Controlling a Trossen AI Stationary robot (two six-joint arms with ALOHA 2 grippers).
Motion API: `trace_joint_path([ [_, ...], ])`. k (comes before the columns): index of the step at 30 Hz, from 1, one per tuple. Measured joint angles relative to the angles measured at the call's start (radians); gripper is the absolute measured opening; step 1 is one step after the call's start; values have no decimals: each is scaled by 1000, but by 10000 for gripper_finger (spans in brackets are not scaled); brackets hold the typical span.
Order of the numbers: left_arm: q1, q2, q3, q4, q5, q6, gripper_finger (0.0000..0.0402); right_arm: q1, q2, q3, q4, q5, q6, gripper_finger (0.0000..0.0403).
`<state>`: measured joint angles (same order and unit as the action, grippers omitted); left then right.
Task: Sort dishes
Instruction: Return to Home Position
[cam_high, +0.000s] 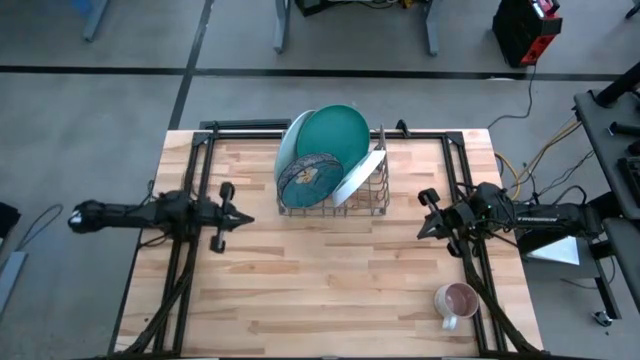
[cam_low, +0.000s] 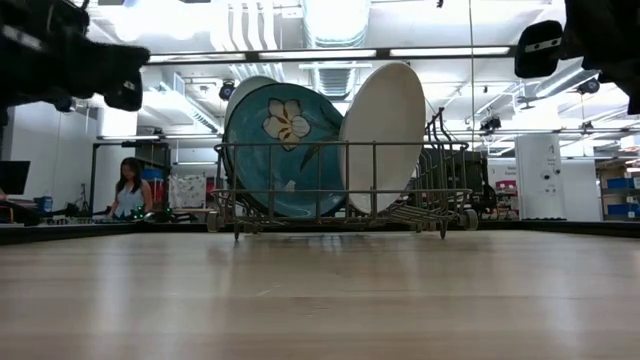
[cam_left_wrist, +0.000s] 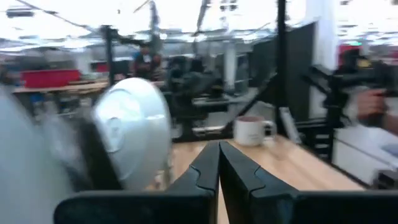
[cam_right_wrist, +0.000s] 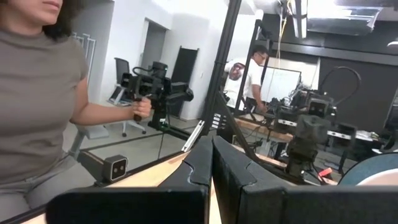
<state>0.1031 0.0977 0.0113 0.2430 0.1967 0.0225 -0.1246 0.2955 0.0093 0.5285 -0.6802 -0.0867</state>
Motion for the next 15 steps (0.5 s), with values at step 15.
trace_joint_path([
  [15,-45,15,0,153,-1474,638,0,0,1,0,0,2,-10,0],
])
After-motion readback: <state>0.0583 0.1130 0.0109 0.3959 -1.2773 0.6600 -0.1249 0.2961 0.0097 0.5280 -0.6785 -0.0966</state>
